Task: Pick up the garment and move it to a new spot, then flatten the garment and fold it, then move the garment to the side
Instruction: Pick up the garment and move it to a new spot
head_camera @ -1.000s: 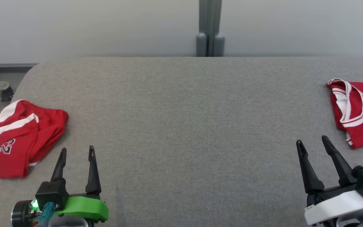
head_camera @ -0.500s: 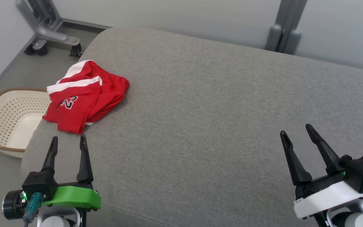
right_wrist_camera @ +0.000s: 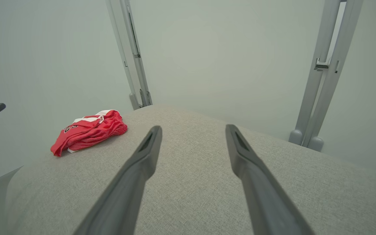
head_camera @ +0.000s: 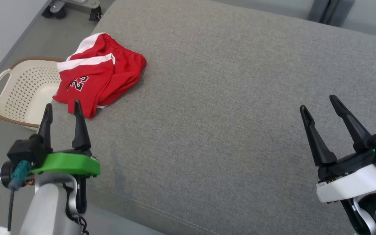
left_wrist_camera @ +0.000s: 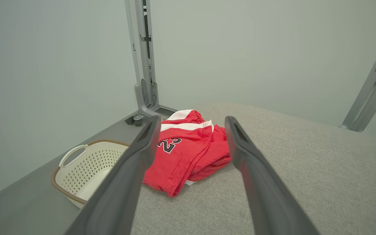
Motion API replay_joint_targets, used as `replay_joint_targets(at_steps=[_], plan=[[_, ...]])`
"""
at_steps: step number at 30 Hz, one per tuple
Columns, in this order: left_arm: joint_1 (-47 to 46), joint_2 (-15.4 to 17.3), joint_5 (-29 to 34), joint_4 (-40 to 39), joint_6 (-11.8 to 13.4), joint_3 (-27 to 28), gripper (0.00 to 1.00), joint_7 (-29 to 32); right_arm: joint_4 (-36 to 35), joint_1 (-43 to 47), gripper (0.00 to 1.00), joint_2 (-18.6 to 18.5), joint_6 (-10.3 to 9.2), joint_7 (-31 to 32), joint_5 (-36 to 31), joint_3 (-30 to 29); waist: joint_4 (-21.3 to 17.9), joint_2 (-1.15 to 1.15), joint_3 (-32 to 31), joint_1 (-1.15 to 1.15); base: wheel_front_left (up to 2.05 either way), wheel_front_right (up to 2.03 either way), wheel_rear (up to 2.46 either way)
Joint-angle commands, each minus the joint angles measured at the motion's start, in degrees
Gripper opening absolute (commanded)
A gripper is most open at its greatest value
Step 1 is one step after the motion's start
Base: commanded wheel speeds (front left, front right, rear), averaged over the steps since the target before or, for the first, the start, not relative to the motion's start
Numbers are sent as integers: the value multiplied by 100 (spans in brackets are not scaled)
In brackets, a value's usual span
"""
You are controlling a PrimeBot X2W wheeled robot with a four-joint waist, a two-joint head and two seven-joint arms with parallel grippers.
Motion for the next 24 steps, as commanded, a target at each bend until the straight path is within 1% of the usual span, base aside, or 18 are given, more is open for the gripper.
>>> replay_joint_targets(at_steps=[1,4,7,10,14,16,17,18,21,24], plan=[[-300,-49,-88,232,-88,45,100,1,-83,-125,100,-65,-5,52,-31,-50,-382,0,821,0,0,0,0],[-868,-55,-163,999,-280,117,100,2,-230,-226,100,-140,-4,141,-65,-113,-525,0,1148,0,0,0,0],[-1456,11,-238,1971,-495,149,100,1,-356,-302,100,-183,-4,211,-71,-152,-662,0,1436,0,0,0,0],[-1992,65,-311,2916,-652,148,100,14,-400,-379,100,-226,-4,226,-75,-158,-773,0,1599,0,0,0,0],[-2554,129,-484,3964,-758,236,100,52,-407,-434,100,-251,-4,217,-80,-188,-835,0,1705,0,0,0,0],[-2763,178,-570,4345,-813,301,100,45,-398,-466,100,-251,-4,198,-95,-184,-868,0,1717,0,0,0,0],[-2838,215,-577,4474,-829,314,47,36,-388,-479,100,-248,-4,179,-101,-175,-884,0,1711,0,0,0,0],[-2903,278,-576,4600,-847,330,0,21,-382,-496,100,-247,-5,156,-111,-169,-907,0,1700,0,0,0,0],[-2981,416,-521,4680,-844,387,0,-5,-332,-561,100,-240,-4,64,-126,-157,-964,0,1621,0,0,0,0],[-2813,616,-380,4201,-669,593,0,-9,-266,-623,100,-225,-4,-54,-135,-124,-1045,0,1475,0,0,0,0]])
